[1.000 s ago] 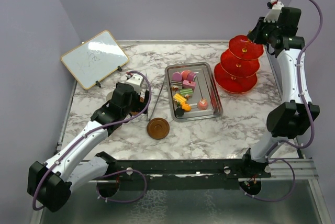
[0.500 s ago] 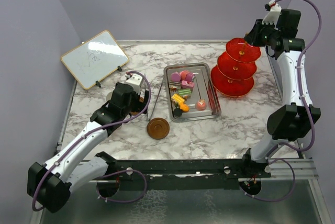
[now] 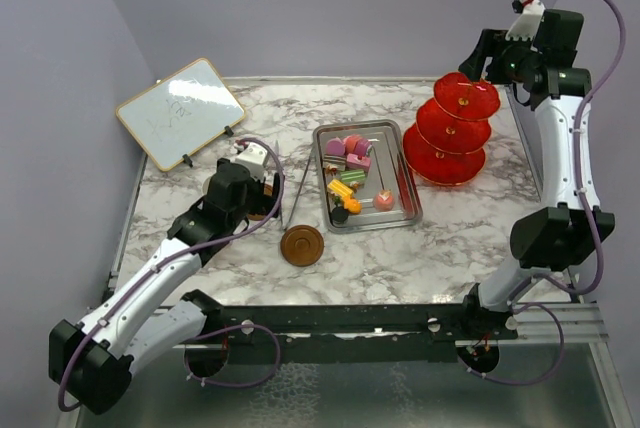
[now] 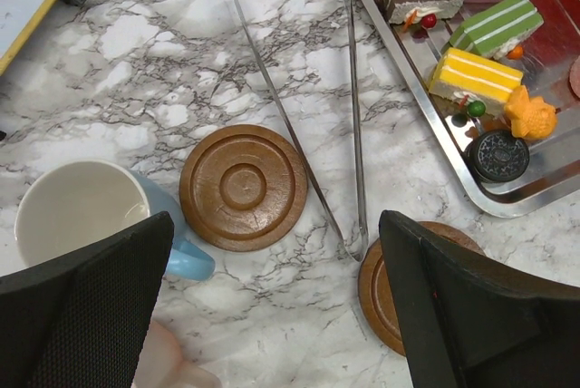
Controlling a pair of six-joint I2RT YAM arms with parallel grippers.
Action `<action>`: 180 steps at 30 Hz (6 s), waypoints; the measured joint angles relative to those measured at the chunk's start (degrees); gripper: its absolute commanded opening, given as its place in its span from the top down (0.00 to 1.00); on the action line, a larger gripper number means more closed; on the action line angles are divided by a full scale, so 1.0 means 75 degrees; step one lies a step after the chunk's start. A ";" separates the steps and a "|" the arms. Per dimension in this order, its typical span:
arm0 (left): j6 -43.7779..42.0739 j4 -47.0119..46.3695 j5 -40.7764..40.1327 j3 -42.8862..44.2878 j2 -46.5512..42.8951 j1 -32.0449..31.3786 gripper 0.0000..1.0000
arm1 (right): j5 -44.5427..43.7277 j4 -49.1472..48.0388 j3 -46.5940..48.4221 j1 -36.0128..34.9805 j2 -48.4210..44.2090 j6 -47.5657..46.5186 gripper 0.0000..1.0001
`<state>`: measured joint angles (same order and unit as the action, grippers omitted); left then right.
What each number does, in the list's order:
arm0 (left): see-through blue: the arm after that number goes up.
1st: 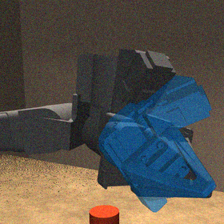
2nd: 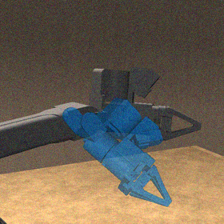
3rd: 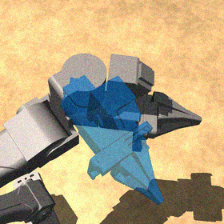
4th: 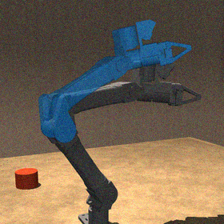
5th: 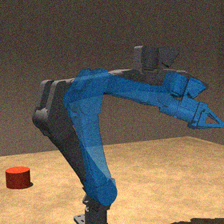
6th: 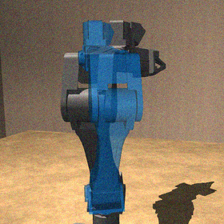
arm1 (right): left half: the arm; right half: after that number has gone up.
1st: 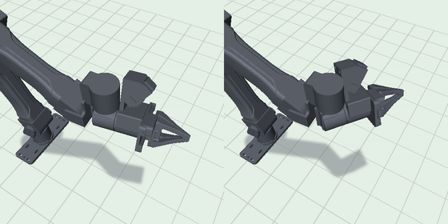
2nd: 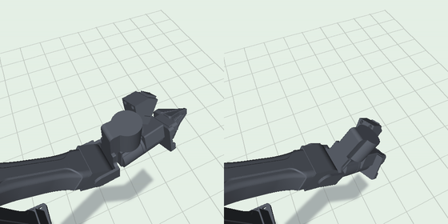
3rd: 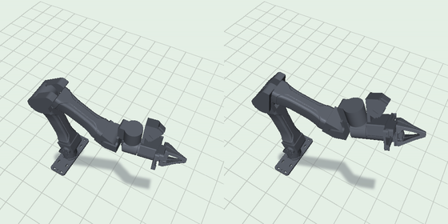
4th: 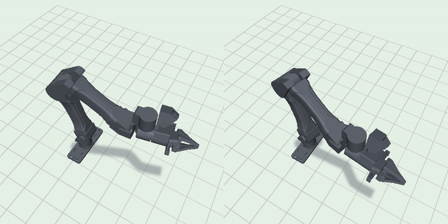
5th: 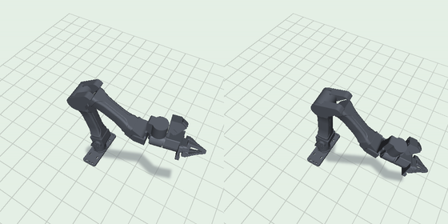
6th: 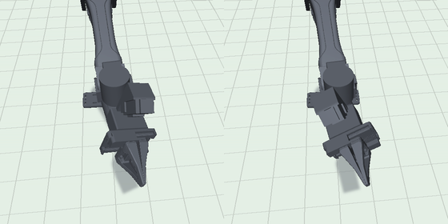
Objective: Serve the afternoon tea
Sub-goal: Move the desert table to the center of the board, then pick up the clamp from the center of the board, then place the clamp at the center of the board.
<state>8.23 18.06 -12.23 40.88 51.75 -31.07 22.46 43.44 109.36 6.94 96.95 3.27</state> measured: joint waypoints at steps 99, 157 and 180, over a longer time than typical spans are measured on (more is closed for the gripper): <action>0.0408 0.0052 -0.1192 -0.0207 -0.1221 0.1099 0.01 | -0.2588 -0.0968 -0.4855 -0.7283 -0.0490 0.3483 0.28; 0.0580 -0.0291 -0.1507 -0.0312 -0.1853 0.1588 0.01 | -0.4167 -0.1419 -0.1116 -0.7769 0.4208 0.4739 0.89; 0.0676 -0.0294 -0.1303 -0.0312 -0.2060 0.1740 0.01 | -0.4893 -0.0941 -0.2139 -0.7787 0.1378 0.4459 0.99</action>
<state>13.30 15.86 -22.00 38.54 36.29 -18.02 -14.24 36.38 93.32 -51.46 107.28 36.71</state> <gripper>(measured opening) 0.991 0.018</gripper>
